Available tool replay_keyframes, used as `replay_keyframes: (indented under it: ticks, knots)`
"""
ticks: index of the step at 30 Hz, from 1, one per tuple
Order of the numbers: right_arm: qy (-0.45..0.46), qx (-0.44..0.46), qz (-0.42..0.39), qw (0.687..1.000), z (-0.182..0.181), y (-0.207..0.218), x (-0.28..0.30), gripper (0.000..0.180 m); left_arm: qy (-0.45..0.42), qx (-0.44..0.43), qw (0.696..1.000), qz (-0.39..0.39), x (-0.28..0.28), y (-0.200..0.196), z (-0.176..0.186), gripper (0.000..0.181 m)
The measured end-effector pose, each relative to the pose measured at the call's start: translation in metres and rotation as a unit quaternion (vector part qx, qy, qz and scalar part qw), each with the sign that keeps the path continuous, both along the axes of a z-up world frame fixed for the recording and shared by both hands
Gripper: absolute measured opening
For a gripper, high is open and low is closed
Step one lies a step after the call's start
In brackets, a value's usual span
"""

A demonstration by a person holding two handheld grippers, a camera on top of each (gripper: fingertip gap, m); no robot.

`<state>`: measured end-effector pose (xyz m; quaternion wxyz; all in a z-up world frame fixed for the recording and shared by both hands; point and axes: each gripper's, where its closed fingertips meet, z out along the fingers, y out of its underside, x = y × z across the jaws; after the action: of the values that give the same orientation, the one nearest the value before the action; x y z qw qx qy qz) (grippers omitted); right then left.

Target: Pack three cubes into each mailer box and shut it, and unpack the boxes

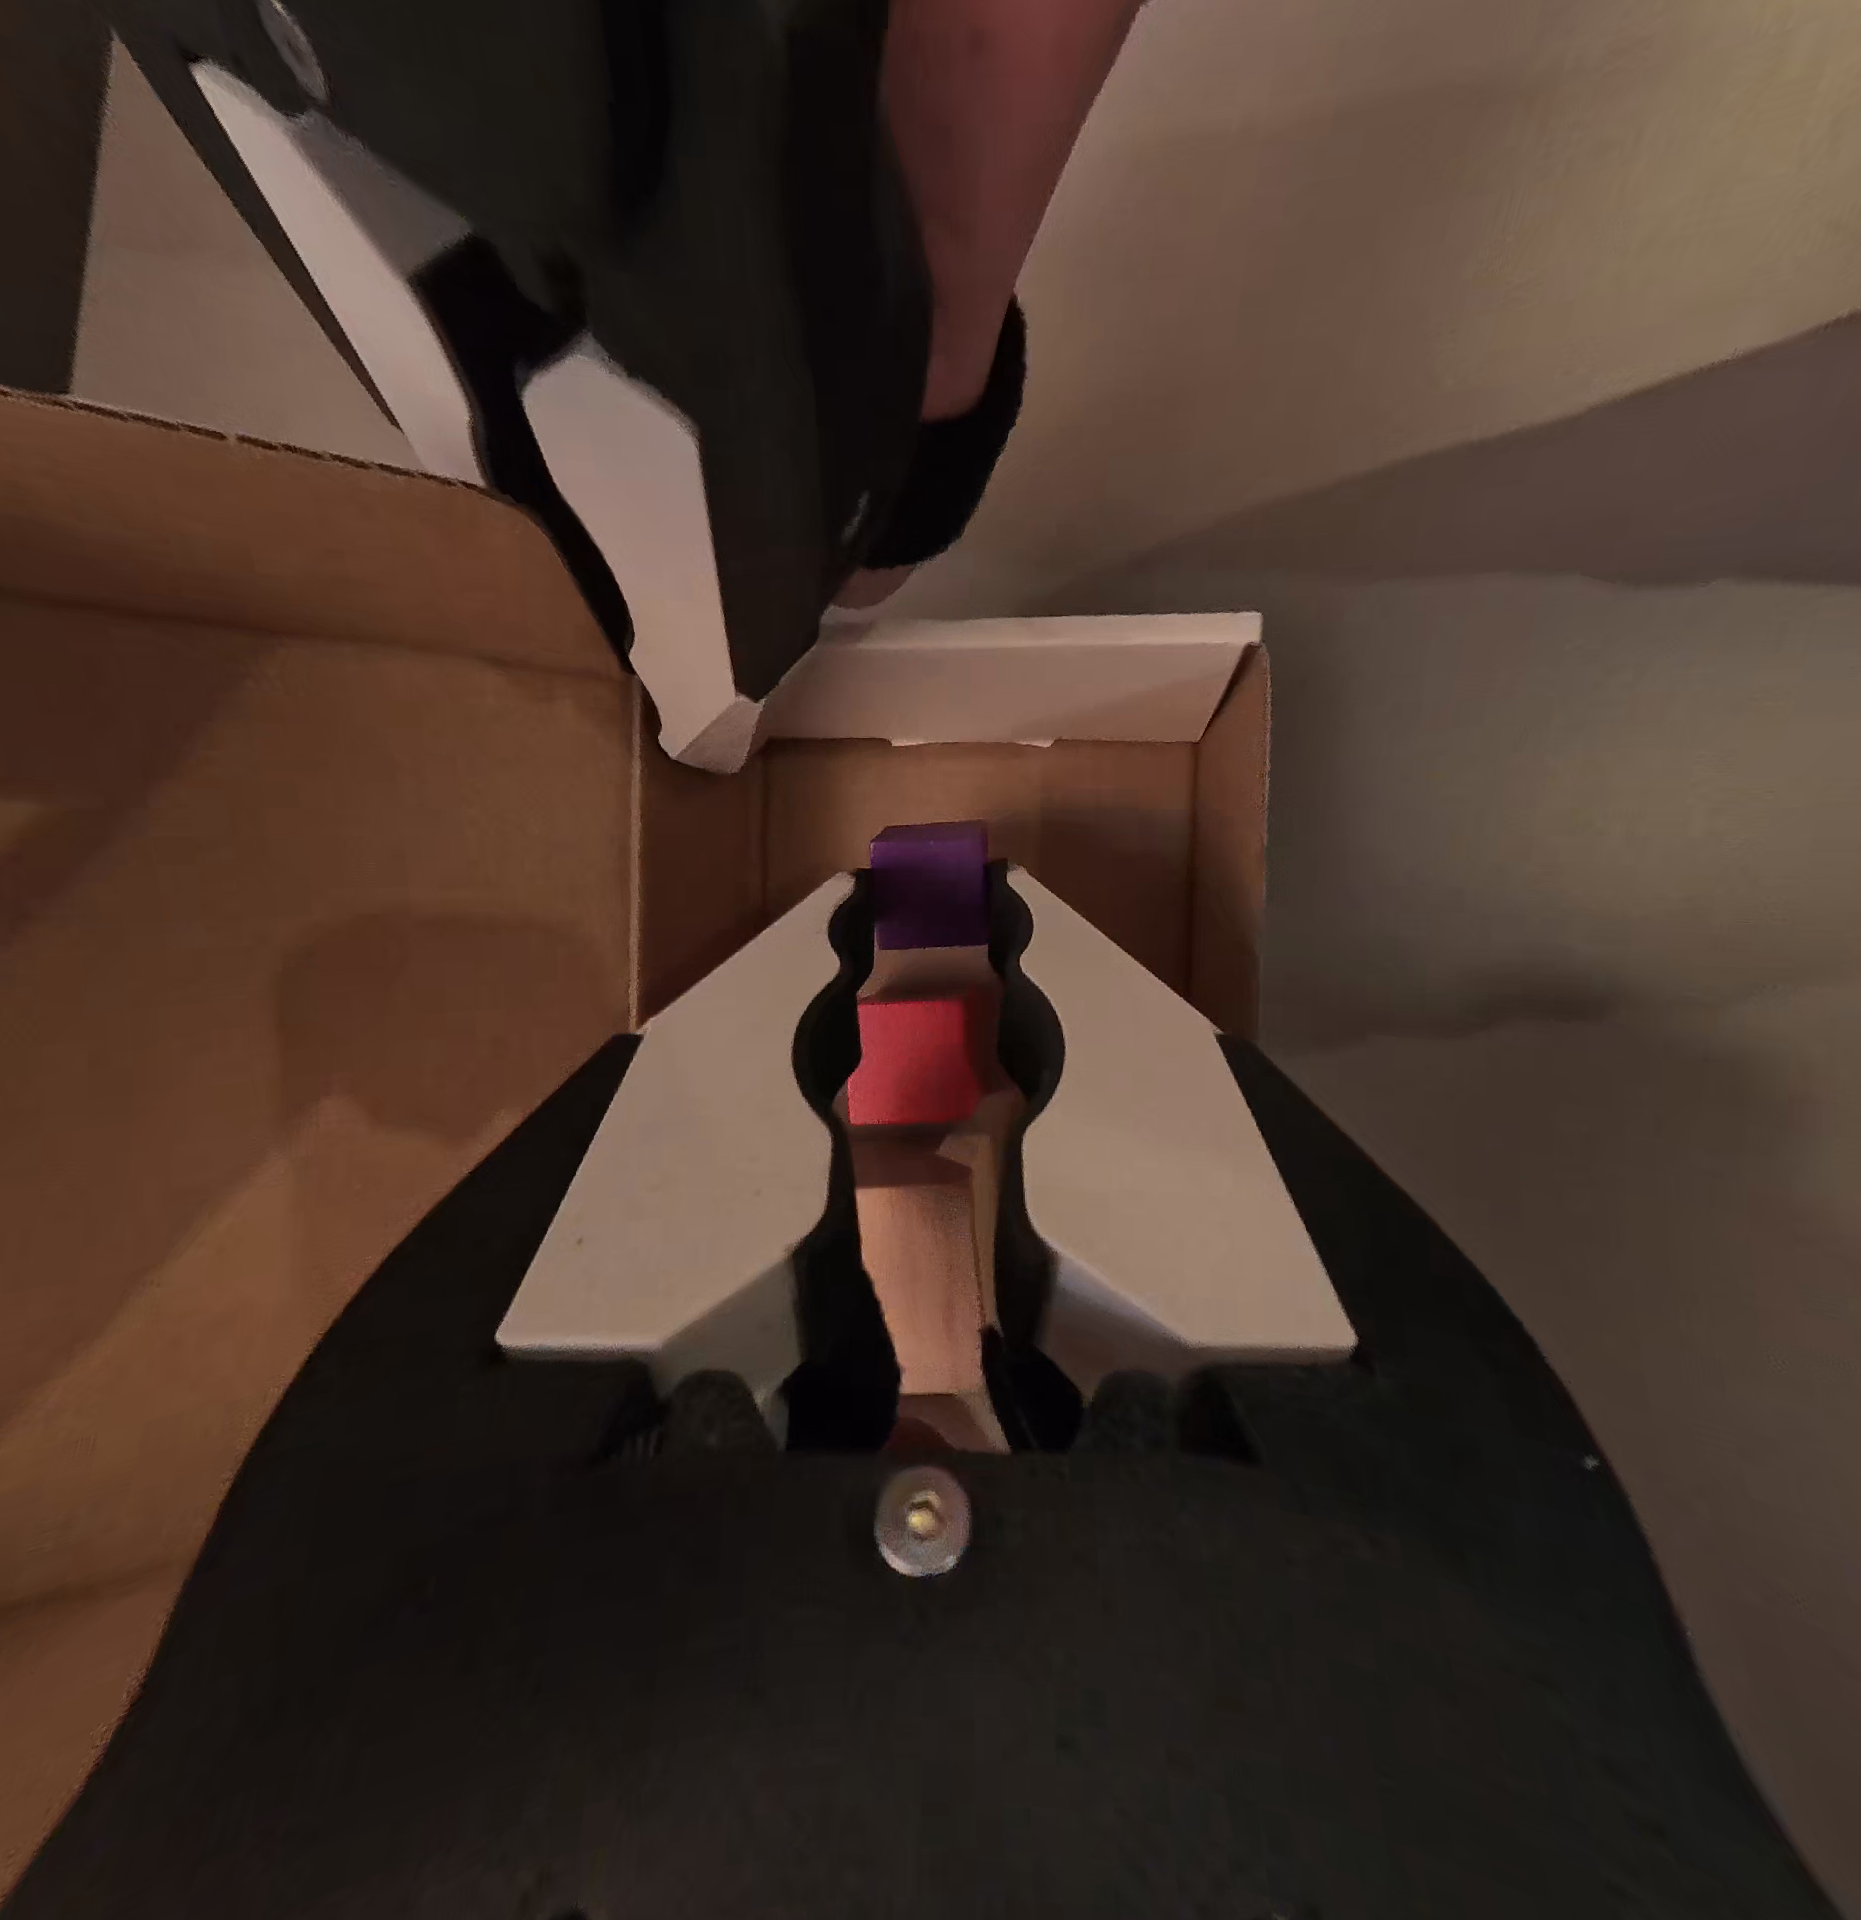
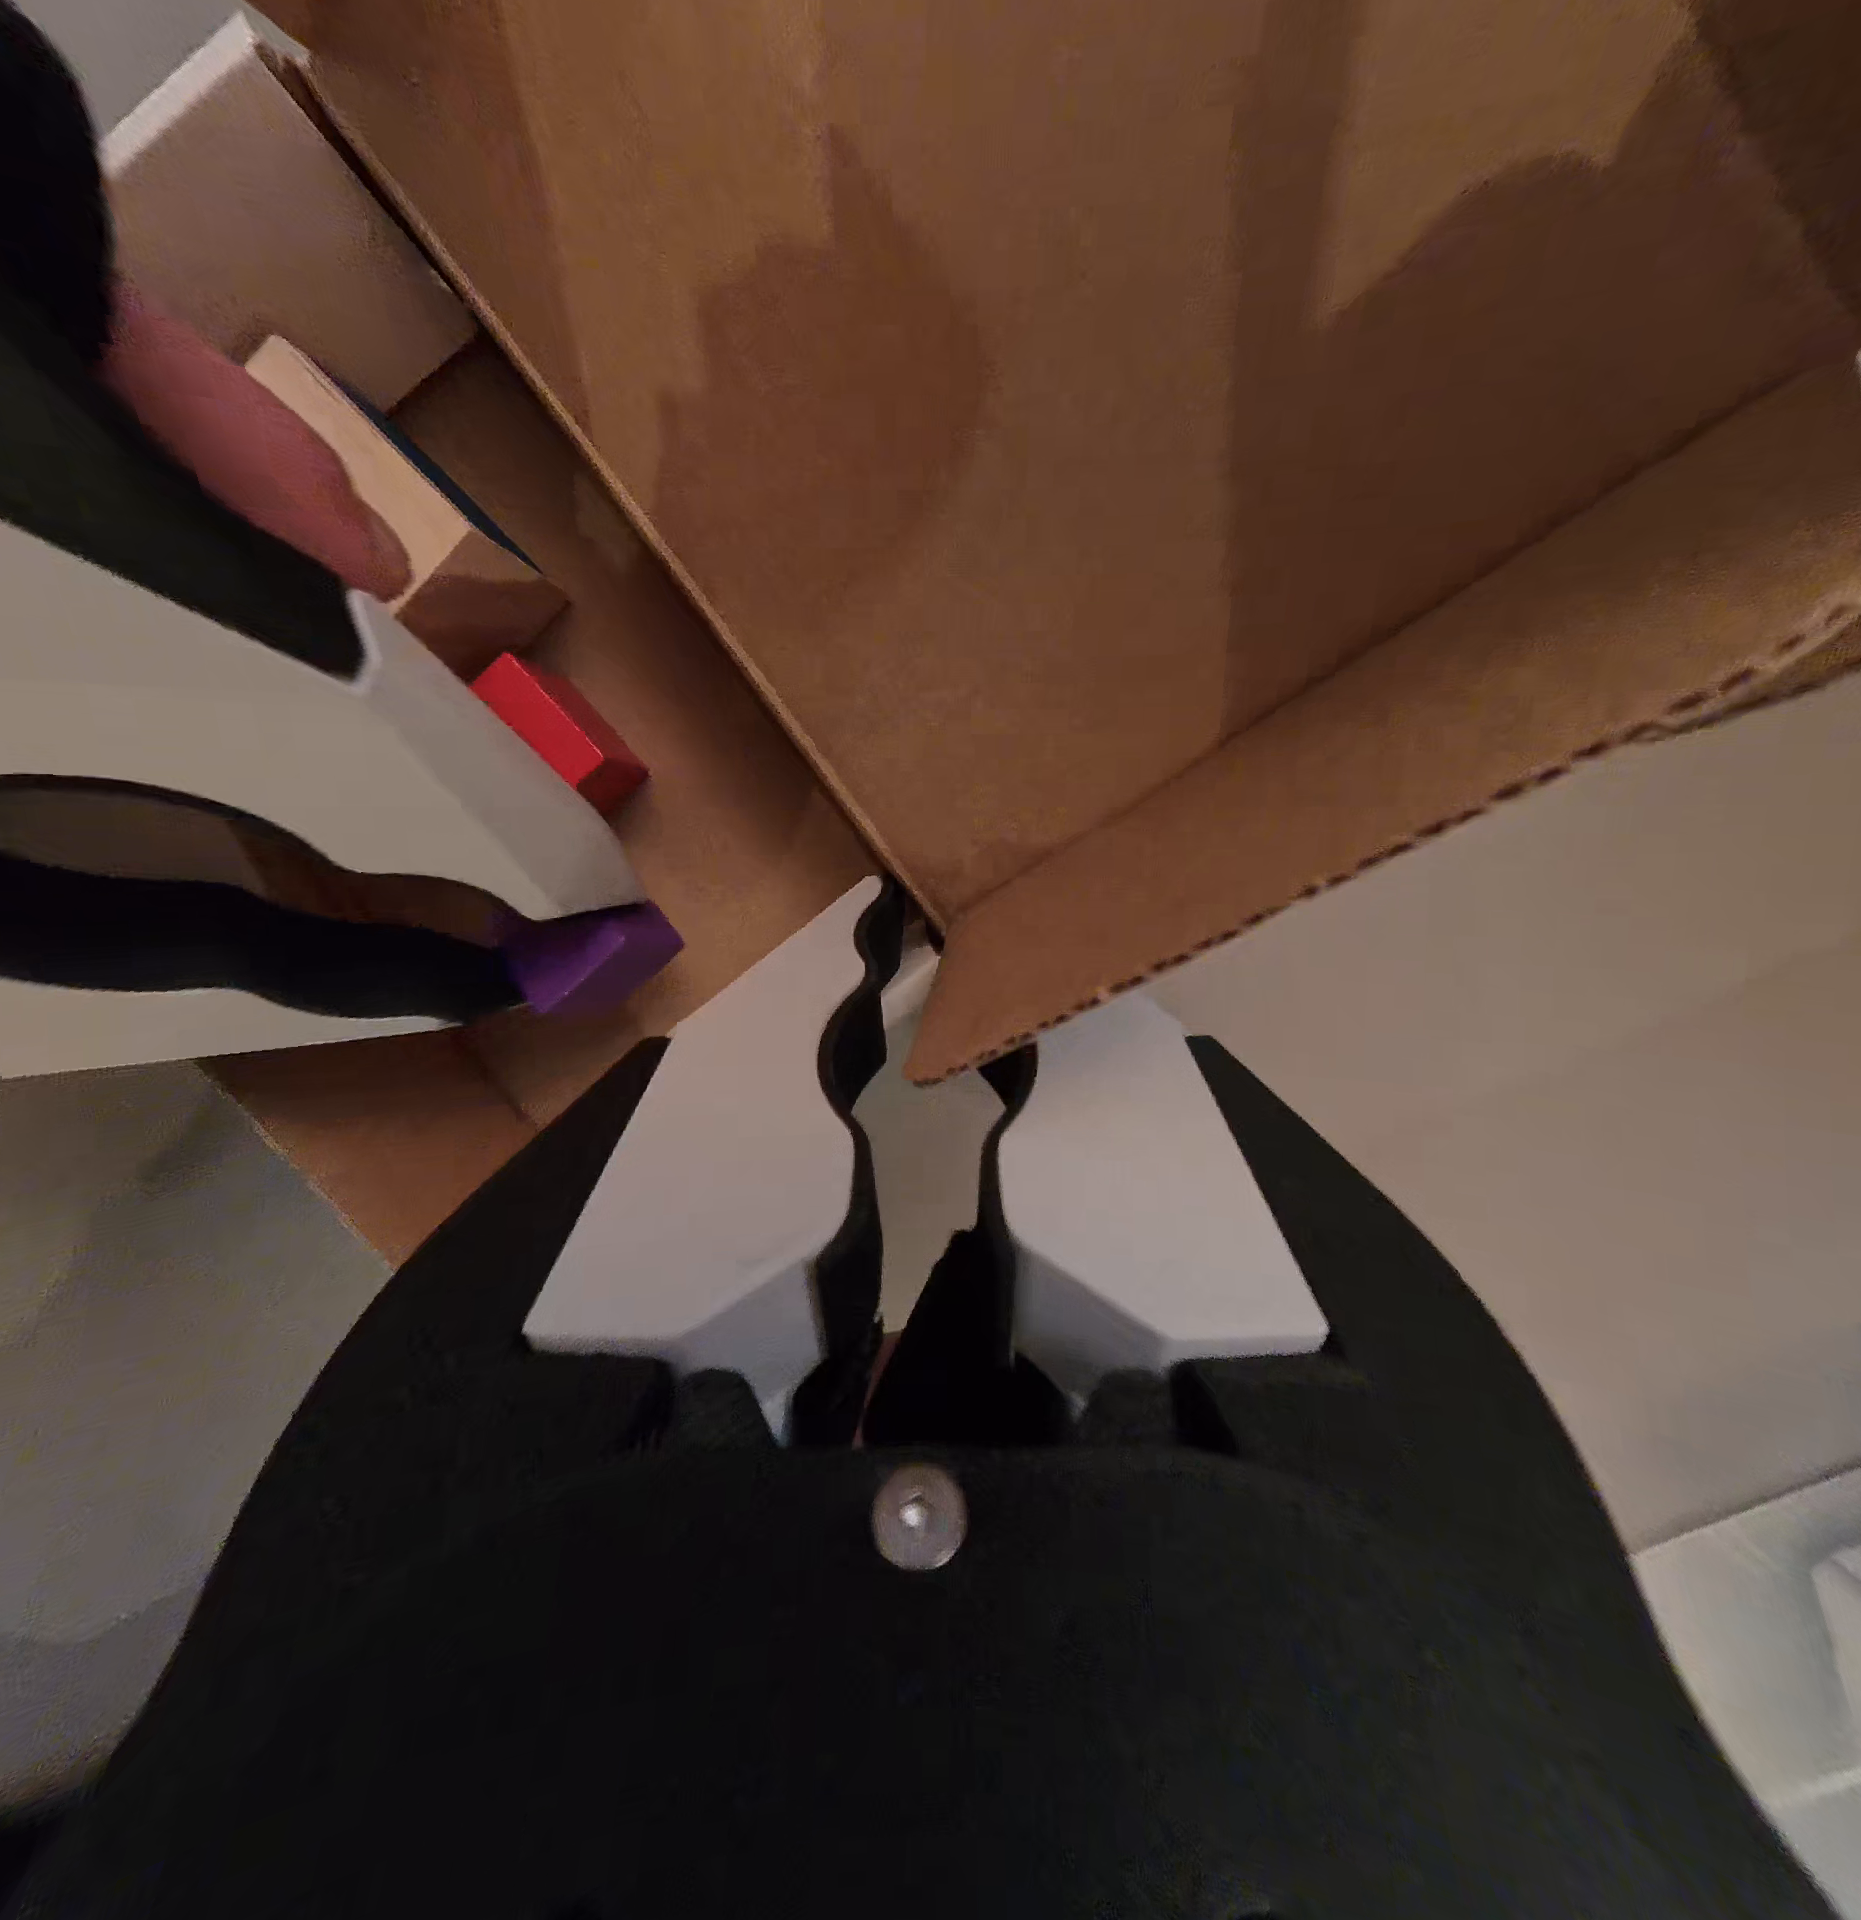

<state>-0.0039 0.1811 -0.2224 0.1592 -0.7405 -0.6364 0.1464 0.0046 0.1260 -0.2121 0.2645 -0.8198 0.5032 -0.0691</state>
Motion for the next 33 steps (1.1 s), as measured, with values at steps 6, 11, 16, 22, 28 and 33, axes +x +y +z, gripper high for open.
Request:
replay_keyframes:
  ticks: [6,11,16,22,28,33]
  knots:
    - [0.002,0.0,0.002,1.0,0.0,-0.001,-0.001,0.008,0.031,-0.014,0.999,0.003,-0.005,0.003,-0.019,0.02]
    - [0.005,-0.002,0.003,1.0,0.001,-0.001,-0.001,0.008,0.009,0.031,0.999,0.017,-0.01,0.006,-0.002,0.038]
    - [0.009,-0.008,0.015,1.0,0.001,-0.005,0.0,0.011,-0.057,0.134,0.988,0.05,-0.039,-0.015,0.057,0.032]
    - [0.003,-0.011,0.039,0.999,0.002,-0.014,0.003,0.033,-0.235,0.234,0.932,0.147,-0.118,-0.046,0.129,0.03]
    - [0.034,-0.027,0.053,0.998,0.008,-0.023,0.004,0.048,-0.404,0.144,0.871,0.241,-0.148,-0.015,0.103,0.063]
    - [0.071,-0.026,0.055,0.996,0.008,-0.029,0.005,0.045,-0.49,0.038,0.838,0.235,-0.133,0.019,0.075,0.08]
